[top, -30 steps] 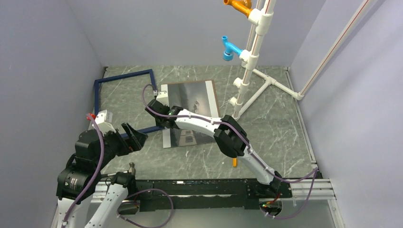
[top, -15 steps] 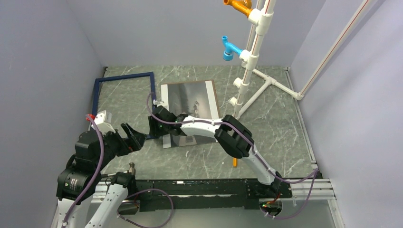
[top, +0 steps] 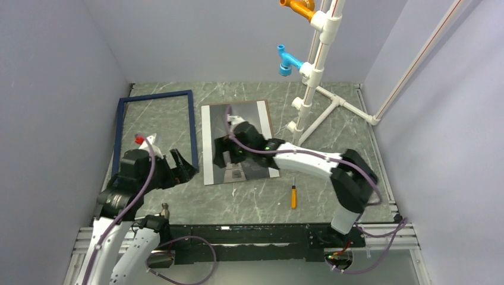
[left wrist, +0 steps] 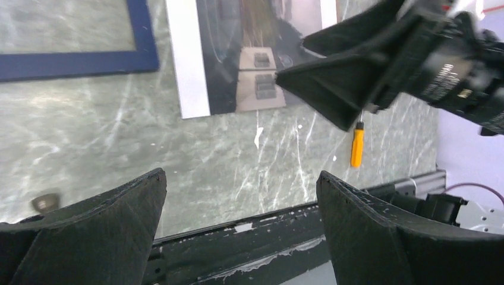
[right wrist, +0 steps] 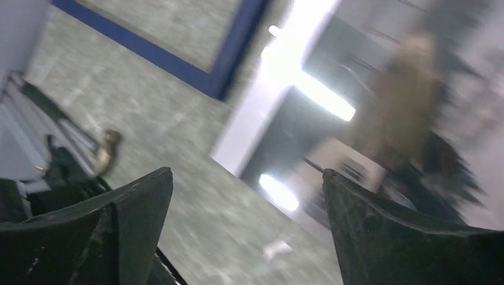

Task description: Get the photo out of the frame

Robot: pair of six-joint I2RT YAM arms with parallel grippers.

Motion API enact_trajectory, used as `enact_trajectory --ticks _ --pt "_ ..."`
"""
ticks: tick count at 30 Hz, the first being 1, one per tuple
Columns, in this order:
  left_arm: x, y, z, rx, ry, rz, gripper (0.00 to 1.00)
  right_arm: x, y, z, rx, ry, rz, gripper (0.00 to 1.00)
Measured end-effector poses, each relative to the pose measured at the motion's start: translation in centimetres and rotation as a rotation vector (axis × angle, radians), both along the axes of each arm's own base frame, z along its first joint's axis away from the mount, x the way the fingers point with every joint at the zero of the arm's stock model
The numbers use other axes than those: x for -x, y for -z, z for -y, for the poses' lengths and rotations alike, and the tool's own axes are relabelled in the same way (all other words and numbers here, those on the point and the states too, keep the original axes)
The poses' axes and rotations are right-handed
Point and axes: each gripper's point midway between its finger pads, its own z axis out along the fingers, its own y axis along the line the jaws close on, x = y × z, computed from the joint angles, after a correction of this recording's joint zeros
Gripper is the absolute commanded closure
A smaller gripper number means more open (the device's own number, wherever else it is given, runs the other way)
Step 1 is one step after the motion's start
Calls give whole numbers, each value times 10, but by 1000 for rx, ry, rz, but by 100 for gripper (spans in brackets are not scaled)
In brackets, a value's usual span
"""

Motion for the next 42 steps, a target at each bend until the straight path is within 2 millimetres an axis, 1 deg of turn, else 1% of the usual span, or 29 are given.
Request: enact_trajectory --ticks 1,3,6,9,11,12,13,14,16,18,21,23,25,27,30,32,34,38,42 --pt "-3 7 4 9 17 -22 1 -1 0 19 12 19 9 0" --pt "-9 25 17 43 64 -77 1 1 7 60 43 64 9 0" --pt "-18 54 36 100 126 -173 1 6 25 114 79 148 -16 0" --pt "-23 77 52 149 168 -253 1 14 46 166 86 250 -64 0" --pt "-25 90 62 167 195 -295 2 18 55 194 72 315 -95 5" --pt "-27 93 68 171 206 -310 2 18 58 205 60 349 -110 9" --pt "-29 96 72 170 219 -314 2 17 59 212 45 368 -119 14" --pt "-31 99 78 165 236 -320 2 17 60 218 24 385 -129 17" --pt "-36 106 84 143 247 -338 2 18 60 219 -2 371 -140 18" --pt "-42 115 87 116 241 -355 1 22 57 213 -21 326 -147 23" --pt "-51 131 83 71 203 -375 1 26 53 201 -39 258 -137 28" --pt "-56 137 80 50 182 -374 1 26 51 193 -39 222 -134 31" --pt "-60 139 78 39 167 -361 1 25 49 181 -27 178 -126 33" --pt "-62 141 76 30 155 -348 1 24 47 165 -15 129 -114 39" --pt "-61 149 71 11 135 -344 1 23 42 137 -17 58 -96 43" --pt "-59 154 67 0 124 -345 1 22 43 124 -25 30 -89 47" --pt "-57 159 64 -12 112 -346 1 20 48 119 -21 27 -91 49" --pt "-53 170 60 -22 103 -351 1 17 67 121 12 40 -119 51" --pt "-53 176 59 -27 99 -351 1 15 73 122 21 55 -119 52"
